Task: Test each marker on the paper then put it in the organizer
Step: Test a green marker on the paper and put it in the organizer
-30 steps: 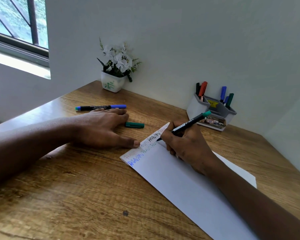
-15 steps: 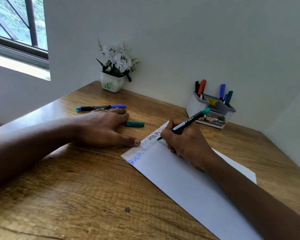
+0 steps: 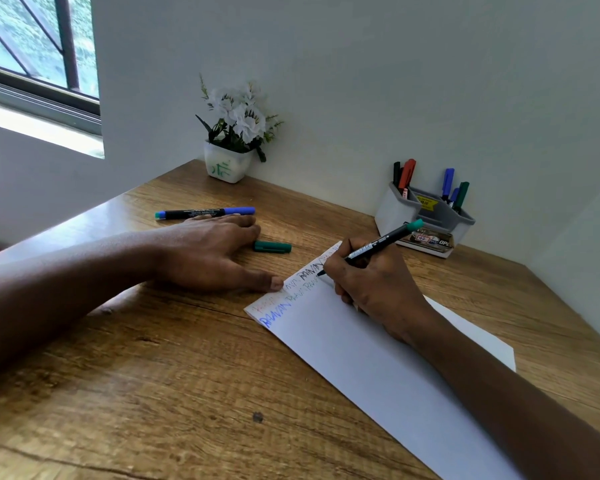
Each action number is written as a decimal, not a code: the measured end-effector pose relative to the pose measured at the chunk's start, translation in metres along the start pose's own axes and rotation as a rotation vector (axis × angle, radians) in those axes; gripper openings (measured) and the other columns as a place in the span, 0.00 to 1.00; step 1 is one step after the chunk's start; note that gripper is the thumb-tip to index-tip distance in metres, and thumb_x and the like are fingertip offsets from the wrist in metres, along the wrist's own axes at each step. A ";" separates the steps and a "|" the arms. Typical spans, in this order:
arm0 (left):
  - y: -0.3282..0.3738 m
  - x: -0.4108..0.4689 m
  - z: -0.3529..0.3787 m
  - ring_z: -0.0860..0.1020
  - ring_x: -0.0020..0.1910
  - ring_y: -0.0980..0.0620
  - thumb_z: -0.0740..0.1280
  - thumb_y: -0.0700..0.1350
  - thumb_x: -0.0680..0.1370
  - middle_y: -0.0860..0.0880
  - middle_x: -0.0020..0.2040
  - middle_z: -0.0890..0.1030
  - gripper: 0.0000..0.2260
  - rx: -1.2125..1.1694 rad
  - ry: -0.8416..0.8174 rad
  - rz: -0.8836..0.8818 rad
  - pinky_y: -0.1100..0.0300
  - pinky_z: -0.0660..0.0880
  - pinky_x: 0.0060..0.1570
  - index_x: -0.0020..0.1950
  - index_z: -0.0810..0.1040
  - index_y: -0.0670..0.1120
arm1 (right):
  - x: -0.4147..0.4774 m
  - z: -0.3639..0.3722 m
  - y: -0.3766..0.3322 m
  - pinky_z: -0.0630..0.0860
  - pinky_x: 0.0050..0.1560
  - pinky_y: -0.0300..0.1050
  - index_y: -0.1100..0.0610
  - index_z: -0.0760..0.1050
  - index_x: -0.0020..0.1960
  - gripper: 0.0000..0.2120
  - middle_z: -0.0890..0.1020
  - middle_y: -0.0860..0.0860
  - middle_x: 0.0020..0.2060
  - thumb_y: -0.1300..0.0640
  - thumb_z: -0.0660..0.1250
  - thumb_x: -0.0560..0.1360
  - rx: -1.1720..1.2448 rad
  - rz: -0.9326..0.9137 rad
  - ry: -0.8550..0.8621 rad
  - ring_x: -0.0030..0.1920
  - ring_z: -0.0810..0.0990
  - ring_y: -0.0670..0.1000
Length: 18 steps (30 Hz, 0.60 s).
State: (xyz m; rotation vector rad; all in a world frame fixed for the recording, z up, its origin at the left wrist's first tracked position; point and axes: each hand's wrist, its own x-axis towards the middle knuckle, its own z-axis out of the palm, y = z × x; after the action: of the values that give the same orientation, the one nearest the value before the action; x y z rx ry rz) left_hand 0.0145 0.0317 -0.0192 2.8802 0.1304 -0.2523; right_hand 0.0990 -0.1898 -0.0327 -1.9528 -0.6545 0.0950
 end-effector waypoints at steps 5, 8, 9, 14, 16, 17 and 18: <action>-0.001 0.002 0.001 0.51 0.81 0.53 0.52 0.80 0.62 0.55 0.83 0.46 0.54 -0.005 0.006 0.007 0.53 0.53 0.77 0.83 0.50 0.54 | 0.001 0.002 0.001 0.68 0.22 0.35 0.63 0.76 0.38 0.10 0.77 0.49 0.21 0.61 0.72 0.75 -0.028 -0.008 0.043 0.21 0.73 0.46; -0.002 0.003 0.001 0.51 0.81 0.53 0.52 0.79 0.62 0.55 0.83 0.47 0.54 -0.020 0.010 0.019 0.53 0.53 0.77 0.83 0.50 0.54 | 0.000 0.002 0.001 0.69 0.22 0.37 0.64 0.78 0.41 0.07 0.79 0.50 0.23 0.61 0.72 0.75 -0.004 0.006 0.045 0.22 0.74 0.47; -0.003 0.003 0.001 0.51 0.81 0.54 0.52 0.79 0.62 0.55 0.83 0.47 0.54 -0.021 0.012 0.024 0.54 0.53 0.77 0.83 0.50 0.54 | 0.000 0.002 0.001 0.69 0.22 0.37 0.64 0.79 0.42 0.06 0.80 0.51 0.24 0.62 0.71 0.76 0.007 0.019 0.054 0.23 0.75 0.47; -0.008 0.002 0.003 0.61 0.79 0.54 0.52 0.83 0.61 0.56 0.82 0.57 0.53 -0.021 0.135 0.073 0.54 0.60 0.75 0.81 0.58 0.57 | 0.003 -0.004 0.005 0.73 0.28 0.41 0.62 0.80 0.45 0.04 0.82 0.54 0.30 0.64 0.68 0.78 0.273 0.063 0.041 0.29 0.79 0.50; -0.007 0.004 0.007 0.67 0.75 0.53 0.58 0.79 0.68 0.56 0.78 0.66 0.43 -0.077 0.282 0.099 0.54 0.66 0.73 0.78 0.65 0.59 | 0.005 -0.007 0.006 0.75 0.31 0.40 0.62 0.82 0.50 0.06 0.84 0.56 0.35 0.65 0.66 0.78 0.384 0.078 0.008 0.35 0.81 0.51; -0.007 0.007 0.009 0.70 0.74 0.53 0.61 0.74 0.72 0.57 0.76 0.70 0.36 -0.083 0.370 0.121 0.54 0.68 0.72 0.77 0.69 0.59 | 0.005 -0.009 0.006 0.75 0.32 0.40 0.62 0.83 0.52 0.07 0.85 0.56 0.38 0.64 0.66 0.79 0.428 0.082 -0.011 0.38 0.82 0.51; -0.008 0.010 0.011 0.72 0.72 0.53 0.64 0.70 0.75 0.57 0.74 0.73 0.30 -0.065 0.442 0.148 0.54 0.69 0.70 0.74 0.72 0.59 | 0.005 -0.010 0.006 0.75 0.33 0.39 0.61 0.83 0.54 0.09 0.86 0.57 0.40 0.63 0.65 0.80 0.461 0.083 -0.033 0.40 0.83 0.51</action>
State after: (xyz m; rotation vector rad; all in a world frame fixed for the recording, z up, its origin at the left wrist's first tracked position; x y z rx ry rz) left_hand 0.0218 0.0372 -0.0330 2.8138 0.0022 0.4102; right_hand 0.1094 -0.1972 -0.0324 -1.5344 -0.5184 0.3031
